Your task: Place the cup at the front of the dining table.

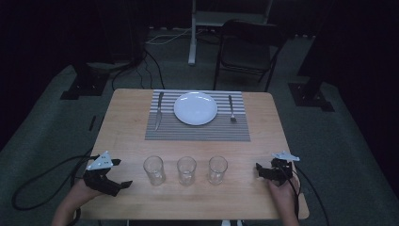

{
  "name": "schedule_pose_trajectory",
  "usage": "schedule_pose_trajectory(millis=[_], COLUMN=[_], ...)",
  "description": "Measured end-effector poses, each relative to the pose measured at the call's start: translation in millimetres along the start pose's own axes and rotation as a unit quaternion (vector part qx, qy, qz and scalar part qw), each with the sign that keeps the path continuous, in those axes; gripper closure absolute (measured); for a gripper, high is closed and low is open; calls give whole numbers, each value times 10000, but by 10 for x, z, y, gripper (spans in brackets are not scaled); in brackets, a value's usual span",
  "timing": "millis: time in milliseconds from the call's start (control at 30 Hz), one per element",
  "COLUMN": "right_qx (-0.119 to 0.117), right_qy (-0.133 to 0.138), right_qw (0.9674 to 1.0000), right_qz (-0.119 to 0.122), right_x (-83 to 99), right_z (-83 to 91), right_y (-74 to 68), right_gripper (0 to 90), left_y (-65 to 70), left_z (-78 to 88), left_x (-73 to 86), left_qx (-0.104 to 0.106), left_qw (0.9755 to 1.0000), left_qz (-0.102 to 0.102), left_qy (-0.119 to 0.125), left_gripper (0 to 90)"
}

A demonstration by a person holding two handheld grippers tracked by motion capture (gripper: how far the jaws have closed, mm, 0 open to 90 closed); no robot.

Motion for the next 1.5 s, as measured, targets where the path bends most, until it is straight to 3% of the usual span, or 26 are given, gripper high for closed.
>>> schedule_pose_trajectory(millis=[167,700,1500], right_qx=[0,3,3], right_qy=[0,7,5], right_qw=[10000,10000,10000], right_qz=[-5,12,11], right_x=[0,-1,0], right_z=[0,-1,0], right_y=[-1,2,2], right_gripper=[119,120,120], left_y=[51,190,456], left_z=[30,-39,-335], left_x=[-158,-618,-1070], left_qx=[93,324,693], left_qw=[9998,9977,9922], left_qz=[-121,-560,-1039], left_qy=[144,202,-1], left_gripper=[48,48,49])
Point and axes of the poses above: each handheld gripper's, and its own axes: z roughly backward along the jaws, x roughly out of its underside, y roughly to its right, the point moved 10 cm from there along -z, roughly forward along the jaws, and after that the axes turned 4 degrees about -y, right-handed, at the moved point
